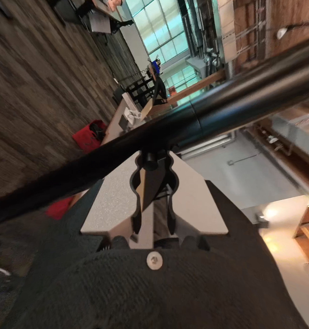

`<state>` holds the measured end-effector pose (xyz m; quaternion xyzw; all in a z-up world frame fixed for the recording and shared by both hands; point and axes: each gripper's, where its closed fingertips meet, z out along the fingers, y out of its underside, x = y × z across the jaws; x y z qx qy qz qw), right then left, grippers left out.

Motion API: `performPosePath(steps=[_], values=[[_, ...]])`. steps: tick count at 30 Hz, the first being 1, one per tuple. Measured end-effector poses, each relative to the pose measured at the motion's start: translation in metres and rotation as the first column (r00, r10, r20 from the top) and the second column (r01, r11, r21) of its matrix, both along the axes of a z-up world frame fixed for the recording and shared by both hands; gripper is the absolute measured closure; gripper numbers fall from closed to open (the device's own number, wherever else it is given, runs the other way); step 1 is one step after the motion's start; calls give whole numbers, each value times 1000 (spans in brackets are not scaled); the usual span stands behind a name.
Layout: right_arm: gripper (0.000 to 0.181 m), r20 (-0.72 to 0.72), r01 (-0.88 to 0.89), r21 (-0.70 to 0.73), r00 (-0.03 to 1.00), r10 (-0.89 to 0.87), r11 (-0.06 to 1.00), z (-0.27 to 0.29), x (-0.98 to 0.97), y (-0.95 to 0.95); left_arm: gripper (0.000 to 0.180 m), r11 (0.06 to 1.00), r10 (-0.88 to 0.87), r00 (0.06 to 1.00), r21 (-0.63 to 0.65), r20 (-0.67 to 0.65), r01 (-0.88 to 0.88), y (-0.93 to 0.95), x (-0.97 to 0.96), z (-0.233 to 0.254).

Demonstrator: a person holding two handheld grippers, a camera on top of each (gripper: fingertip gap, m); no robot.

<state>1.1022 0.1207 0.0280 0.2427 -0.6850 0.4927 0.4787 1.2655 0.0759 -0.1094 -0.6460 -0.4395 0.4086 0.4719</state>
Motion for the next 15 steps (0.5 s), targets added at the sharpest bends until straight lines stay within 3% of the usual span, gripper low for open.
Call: performPosePath(steps=[3,7,12,15], values=[[158,-164,13,40,987,-6,999,6,7,-3,143,1000,27,1000,15,-2,-27,-14,7,-1],[152,-230,37,76,973,-19,996,6,8,-3,143,999,40,999,35,5,-40,-27,11,-4],[146,62,-32,-22,998,33,999,10,11,-1,143,999,9,1000,32,2,-9,-26,7,-4],[150,77,-64,-9,995,65,998,8,10,4,142,998,-10,1000,55,4,10,-18,1,-6]])
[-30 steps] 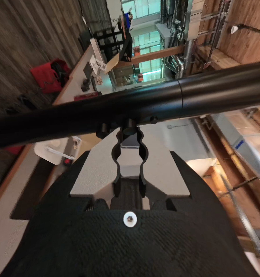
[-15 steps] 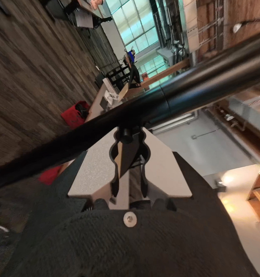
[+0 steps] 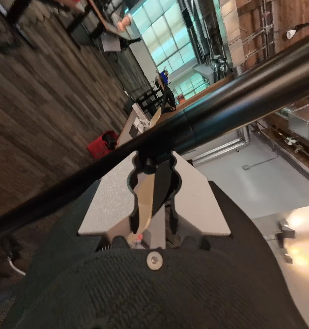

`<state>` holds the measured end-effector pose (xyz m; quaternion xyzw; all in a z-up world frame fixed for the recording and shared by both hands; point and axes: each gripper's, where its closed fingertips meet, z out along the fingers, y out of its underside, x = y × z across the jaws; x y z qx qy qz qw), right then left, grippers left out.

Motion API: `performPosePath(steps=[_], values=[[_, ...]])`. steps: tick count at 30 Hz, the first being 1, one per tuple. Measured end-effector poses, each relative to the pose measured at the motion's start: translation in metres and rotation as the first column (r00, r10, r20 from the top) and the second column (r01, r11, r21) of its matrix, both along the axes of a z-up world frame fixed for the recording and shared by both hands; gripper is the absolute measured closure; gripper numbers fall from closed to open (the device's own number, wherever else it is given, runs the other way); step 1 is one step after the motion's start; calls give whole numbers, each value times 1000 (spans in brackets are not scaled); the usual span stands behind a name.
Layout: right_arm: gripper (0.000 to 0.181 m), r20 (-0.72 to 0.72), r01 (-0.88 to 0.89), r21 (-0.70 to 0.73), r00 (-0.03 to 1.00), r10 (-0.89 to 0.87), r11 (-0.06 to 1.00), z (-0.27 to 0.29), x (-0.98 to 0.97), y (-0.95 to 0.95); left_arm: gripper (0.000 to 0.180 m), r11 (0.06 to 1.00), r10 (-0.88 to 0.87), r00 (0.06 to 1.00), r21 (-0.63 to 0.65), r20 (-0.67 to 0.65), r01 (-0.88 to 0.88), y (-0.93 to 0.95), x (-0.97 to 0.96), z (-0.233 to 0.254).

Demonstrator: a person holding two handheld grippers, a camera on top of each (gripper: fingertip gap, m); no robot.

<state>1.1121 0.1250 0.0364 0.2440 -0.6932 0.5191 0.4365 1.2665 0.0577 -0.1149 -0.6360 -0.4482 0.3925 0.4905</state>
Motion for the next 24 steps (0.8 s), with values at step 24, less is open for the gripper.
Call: performPosePath(steps=[24], values=[[166,711,-25,-199,684,162,980,-13,-12,-7,143,1000,-30,999,-4,32,30,25,-38,-5]])
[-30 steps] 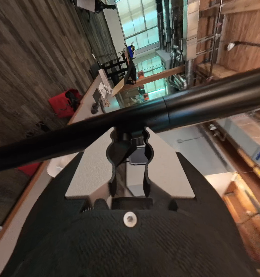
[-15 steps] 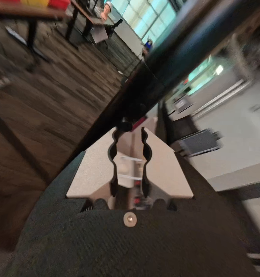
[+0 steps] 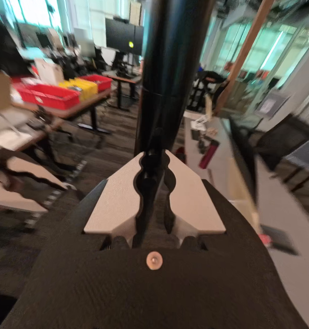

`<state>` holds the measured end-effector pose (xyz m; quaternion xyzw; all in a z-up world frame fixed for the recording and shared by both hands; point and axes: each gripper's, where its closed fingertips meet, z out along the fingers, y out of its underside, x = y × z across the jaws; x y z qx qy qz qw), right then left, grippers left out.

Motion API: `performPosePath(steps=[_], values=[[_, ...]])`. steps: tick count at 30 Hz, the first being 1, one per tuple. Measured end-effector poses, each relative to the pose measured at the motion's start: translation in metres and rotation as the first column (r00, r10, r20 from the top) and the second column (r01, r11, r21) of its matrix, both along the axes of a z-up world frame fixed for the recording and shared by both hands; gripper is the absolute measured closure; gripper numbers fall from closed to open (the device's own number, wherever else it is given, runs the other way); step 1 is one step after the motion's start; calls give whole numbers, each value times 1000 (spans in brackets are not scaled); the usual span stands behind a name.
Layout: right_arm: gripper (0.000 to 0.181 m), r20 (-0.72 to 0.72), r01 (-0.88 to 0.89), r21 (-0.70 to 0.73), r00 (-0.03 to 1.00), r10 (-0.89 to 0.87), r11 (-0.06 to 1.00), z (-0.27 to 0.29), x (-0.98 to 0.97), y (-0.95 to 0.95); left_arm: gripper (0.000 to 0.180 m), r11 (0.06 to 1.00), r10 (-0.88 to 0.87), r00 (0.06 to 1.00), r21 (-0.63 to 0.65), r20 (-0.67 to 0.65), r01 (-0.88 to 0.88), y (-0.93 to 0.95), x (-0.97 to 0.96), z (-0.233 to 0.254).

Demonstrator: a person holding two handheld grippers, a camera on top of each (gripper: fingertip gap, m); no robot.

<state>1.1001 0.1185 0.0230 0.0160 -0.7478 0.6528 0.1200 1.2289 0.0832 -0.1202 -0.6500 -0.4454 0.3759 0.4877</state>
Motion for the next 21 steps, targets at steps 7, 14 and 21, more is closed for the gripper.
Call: performPosePath(steps=[7,14,21], values=[[168,-916,330,144,401,0,933,-3,3,-2,143,1000,14,1000,-1,10,-14,3,-5,-2],[174,-854,265,45,510,-100,963,3,8,-1,143,1000,24,1000,5,10,-24,9,-4,-1],[152,-135,127,-47,982,-132,991,4,-10,7,143,999,31,999,12,17,-31,11,-4,-4]])
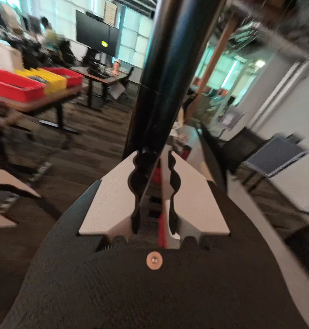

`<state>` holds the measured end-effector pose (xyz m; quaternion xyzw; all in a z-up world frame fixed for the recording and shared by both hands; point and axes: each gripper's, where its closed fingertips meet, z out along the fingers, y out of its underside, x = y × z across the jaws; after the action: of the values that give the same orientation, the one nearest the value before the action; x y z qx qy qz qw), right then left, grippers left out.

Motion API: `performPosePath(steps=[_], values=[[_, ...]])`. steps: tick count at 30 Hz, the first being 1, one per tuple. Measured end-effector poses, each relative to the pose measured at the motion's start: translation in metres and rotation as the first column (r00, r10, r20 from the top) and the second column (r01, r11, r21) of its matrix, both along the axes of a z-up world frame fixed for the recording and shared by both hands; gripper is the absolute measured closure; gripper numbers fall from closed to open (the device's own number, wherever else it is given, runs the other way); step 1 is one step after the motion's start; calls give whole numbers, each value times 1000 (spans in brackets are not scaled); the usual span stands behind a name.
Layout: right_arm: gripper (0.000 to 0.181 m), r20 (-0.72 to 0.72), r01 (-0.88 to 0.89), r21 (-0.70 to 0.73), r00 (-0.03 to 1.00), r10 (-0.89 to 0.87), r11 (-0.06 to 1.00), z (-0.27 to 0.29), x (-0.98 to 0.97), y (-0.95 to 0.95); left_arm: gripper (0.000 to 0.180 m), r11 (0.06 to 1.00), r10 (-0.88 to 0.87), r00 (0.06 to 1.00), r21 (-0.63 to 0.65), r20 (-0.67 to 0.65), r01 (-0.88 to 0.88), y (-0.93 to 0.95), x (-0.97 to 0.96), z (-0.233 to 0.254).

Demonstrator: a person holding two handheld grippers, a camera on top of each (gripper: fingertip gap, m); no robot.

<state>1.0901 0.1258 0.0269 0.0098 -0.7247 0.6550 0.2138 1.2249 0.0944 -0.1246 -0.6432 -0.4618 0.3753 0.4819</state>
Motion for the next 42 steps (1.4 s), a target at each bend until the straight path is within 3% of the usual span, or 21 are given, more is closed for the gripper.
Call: performPosePath(steps=[2,6,9,12,16,18,21,23,26,28,31,34,36,38,40,42], values=[[164,119,-66,2,991,65,998,-7,5,-5,143,1000,1,1000,-6,-2,-1,2,0,1],[164,113,-93,33,990,89,995,-9,5,-6,143,1000,6,1000,0,6,-6,2,1,-1],[164,-317,36,154,948,15,987,-8,5,-5,143,1000,7,1000,-8,7,-7,2,2,-1],[165,-756,265,244,654,12,933,-7,4,-4,143,1000,13,1000,-4,7,-13,1,2,0],[164,-951,407,203,299,80,890,-5,4,-4,143,1000,6,1000,-9,8,-6,2,2,0],[164,-972,457,178,218,85,872,-4,4,-4,143,1000,5,1000,-8,6,-5,3,1,0],[163,-947,397,171,318,40,902,-3,4,-3,143,1000,-1,1000,-6,9,1,5,1,-1],[164,-870,328,179,494,-7,928,-3,4,-2,143,1000,-3,1000,-9,5,3,6,1,0],[157,-566,129,91,823,-56,987,5,9,1,143,1000,0,1000,-8,0,0,6,0,2],[153,-288,52,23,957,-43,998,5,3,4,143,1000,5,1000,-3,2,-5,5,0,1],[153,28,-27,27,999,26,999,-13,-4,-2,143,1000,7,1000,1,3,-7,4,1,1],[163,131,-94,-43,986,99,995,-10,4,-7,143,1000,7,1000,-3,5,-7,5,1,0],[163,129,-109,-28,985,112,994,-11,4,-7,143,1000,7,1000,3,7,-7,5,1,-1],[164,35,-96,8,995,96,995,-11,4,-7,143,1000,5,1000,2,10,-5,6,1,-2],[164,-214,-23,96,976,43,995,-11,3,-6,143,1000,4,1000,-1,13,-4,7,2,-3],[164,-500,110,196,866,3,974,-10,1,-6,143,1000,4,1000,1,14,-4,10,4,-3]])
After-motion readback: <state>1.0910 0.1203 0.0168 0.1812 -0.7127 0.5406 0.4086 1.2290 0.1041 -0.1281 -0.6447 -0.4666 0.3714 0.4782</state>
